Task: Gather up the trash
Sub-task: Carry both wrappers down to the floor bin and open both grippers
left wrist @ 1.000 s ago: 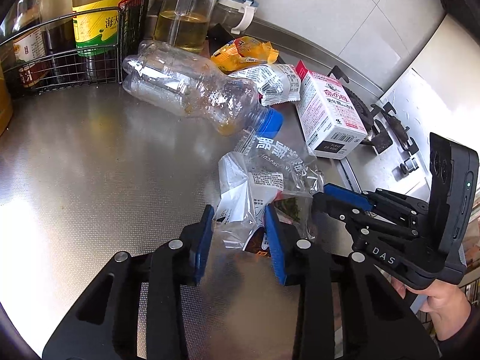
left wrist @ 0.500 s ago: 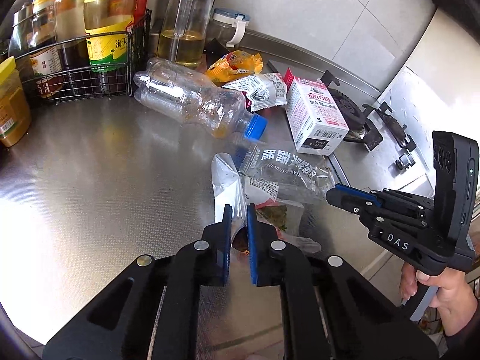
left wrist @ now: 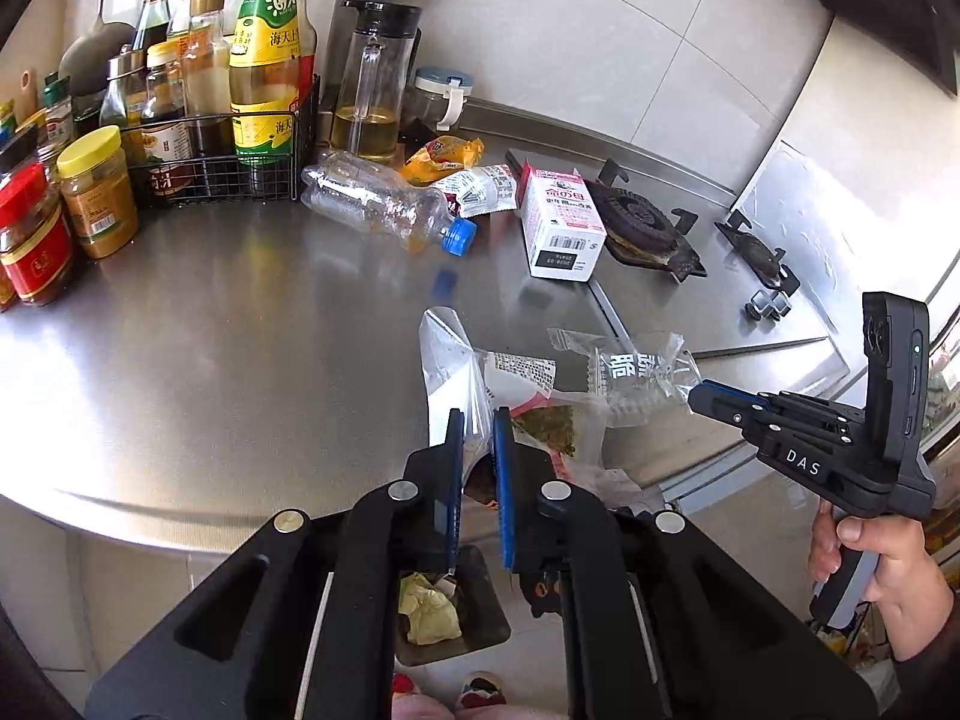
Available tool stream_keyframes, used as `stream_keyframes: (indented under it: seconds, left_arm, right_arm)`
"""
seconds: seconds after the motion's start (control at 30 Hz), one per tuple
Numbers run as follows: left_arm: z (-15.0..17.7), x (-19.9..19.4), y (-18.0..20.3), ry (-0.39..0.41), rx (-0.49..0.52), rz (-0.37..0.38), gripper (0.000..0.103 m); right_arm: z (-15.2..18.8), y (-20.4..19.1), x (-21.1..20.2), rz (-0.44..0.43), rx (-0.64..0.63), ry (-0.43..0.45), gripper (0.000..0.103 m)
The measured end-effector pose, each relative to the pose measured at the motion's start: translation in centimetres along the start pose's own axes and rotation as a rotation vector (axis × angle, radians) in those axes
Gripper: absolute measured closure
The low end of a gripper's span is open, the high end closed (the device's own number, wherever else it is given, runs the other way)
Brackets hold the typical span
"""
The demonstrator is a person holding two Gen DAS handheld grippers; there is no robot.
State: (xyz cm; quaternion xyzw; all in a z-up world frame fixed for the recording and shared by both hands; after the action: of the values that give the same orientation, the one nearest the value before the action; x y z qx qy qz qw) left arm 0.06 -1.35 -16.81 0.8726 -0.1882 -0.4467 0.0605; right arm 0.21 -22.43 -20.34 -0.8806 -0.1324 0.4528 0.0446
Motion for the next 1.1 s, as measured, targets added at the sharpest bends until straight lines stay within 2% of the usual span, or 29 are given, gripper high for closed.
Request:
stream_keyframes:
  seconds: [0.3, 0.5, 0.73, 0.87, 0.97, 1.1]
  left_arm:
    - [6.3, -2.9, 1.9, -0.021, -0.026, 0.006, 0.095]
    - [10.8, -1.8, 1.4, -0.087, -0.064, -0.006, 0.095]
    - [15.0, 2.3, 0.0, -0.181, -0.123, -0.014, 0.095]
    - [17.1, 6.2, -1.1, -0.227, -0.149, -0.029, 0.095]
    - [18.2, 9.4, -2.0, -0.260, -0.184, -0.013, 0.095]
    - [19.6, 13.7, -2.6, -0.296, -0.179, -0.017, 0.095]
  right_arm:
    - [7.3, -0.3, -2.1, -0.032, 0.020, -0.057, 0.097]
    - [12.1, -0.8, -0.5, -0.036, 0.018, -0.152, 0.097]
    - [17.5, -0.1, 5.0, -0.004, 0.043, -0.285, 0.097]
    - [20.3, 0.0, 8.9, 0.003, 0.050, -0.350, 0.097]
    - [22.3, -0.2, 11.8, 0.013, 0.026, -0.393, 0.097]
    - [24.8, 0.5, 15.8, 0.030, 0.040, -0.441, 0.097]
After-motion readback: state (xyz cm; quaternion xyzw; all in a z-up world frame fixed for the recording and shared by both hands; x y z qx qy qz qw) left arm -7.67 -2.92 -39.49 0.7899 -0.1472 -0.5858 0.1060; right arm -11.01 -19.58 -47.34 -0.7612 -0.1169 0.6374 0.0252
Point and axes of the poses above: each gripper's, at about its wrist camera, not at the fingertips, and x roughly the way its jaws point, y to its right, z to its underside, the point moved 4 cm from there along x, roughly the way its jaws point, and after that the axes turned 3 degrees about -y, right-handed, at the moved point
